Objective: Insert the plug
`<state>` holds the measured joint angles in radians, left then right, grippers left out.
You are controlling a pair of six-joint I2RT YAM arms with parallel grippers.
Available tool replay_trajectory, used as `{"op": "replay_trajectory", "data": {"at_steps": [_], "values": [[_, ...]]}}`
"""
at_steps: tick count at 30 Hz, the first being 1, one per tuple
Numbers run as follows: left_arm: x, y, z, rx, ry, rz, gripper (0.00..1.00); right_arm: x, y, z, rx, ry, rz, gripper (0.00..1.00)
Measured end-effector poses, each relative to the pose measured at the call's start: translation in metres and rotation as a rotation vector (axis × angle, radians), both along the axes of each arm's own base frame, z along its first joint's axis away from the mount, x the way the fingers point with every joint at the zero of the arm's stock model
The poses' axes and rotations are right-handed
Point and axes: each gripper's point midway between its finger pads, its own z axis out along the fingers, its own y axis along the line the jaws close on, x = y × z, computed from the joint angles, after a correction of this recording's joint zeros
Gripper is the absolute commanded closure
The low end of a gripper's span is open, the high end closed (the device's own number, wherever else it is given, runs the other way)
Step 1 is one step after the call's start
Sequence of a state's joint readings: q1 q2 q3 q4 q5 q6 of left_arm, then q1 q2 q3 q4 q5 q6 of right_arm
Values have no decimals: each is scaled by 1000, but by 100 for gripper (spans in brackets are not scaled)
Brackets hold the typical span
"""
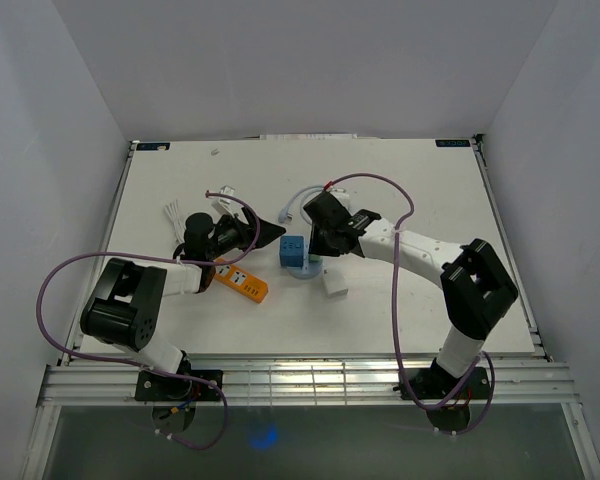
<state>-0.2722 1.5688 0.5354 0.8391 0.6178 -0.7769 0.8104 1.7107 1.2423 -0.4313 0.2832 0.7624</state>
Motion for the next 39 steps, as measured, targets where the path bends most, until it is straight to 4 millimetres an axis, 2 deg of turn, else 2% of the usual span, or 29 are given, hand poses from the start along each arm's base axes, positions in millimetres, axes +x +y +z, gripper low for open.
{"op": "replay_trajectory", "data": {"at_steps": [9, 11, 12, 15, 34, 39], "values": [[-1, 0, -1, -1, 6, 0, 4, 1, 1, -1, -66, -18, 10, 92], [-1, 0, -1, -2, 7, -1, 10, 2, 1, -5, -88, -14, 22, 92], [-1, 0, -1, -4, 9, -1, 19, 3, 1, -7, -100, -7, 24, 92], [-3, -1, 0, -7, 6, -13, 24, 6, 2, -6, -128, -4, 44, 92], [-6, -6, -8, -10, 26, -44, 24, 13, 7, -11, -154, -50, 97, 92], [-8, -7, -16, -10, 54, -50, 24, 17, 11, -13, -134, -79, 100, 92]]}}
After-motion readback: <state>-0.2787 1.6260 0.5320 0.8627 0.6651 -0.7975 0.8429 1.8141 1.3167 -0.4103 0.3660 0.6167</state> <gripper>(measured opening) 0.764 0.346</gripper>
